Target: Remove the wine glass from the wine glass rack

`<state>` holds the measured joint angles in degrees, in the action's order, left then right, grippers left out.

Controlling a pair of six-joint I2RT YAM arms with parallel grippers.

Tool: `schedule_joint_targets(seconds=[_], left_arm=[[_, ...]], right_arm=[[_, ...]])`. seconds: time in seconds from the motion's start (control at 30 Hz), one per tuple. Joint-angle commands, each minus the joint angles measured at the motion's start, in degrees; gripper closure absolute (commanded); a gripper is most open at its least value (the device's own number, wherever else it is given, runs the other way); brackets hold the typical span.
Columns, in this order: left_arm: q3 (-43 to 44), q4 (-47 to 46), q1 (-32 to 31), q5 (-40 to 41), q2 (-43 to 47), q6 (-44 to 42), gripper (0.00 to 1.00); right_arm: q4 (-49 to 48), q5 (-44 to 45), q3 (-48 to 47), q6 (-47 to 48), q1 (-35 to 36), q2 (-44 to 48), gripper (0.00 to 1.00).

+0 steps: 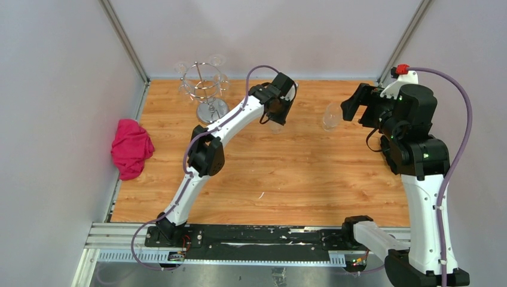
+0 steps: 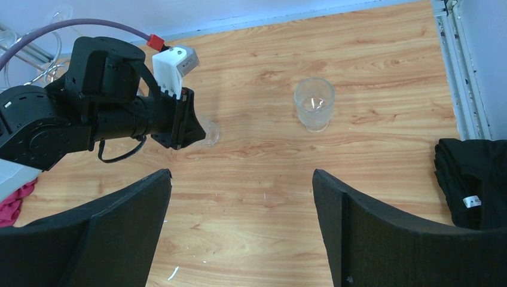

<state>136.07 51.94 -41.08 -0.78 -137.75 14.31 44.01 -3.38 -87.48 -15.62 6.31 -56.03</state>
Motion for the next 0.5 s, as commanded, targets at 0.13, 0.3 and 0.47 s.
schedule_joint_targets(seconds=[0.13, 0.3, 0.47], left_arm=[[1.73, 1.58, -0.49, 3.28, -0.15, -3.43, 1.0], [2.43, 2.61, -0.49, 3.63, -1.5, -4.1, 1.0], [2.18, 2.98, -0.42, 3.45, -2.7, -3.97, 1.0]], right_arm=[[0.64, 0.7, 0.73, -0.2, -0.77, -0.46, 0.06], [0.39, 0.39, 0.93, -0.62, -0.76, -0.82, 0.06], [0.2, 0.54, 1.18, -0.7, -0.81, -0.75, 0.06]])
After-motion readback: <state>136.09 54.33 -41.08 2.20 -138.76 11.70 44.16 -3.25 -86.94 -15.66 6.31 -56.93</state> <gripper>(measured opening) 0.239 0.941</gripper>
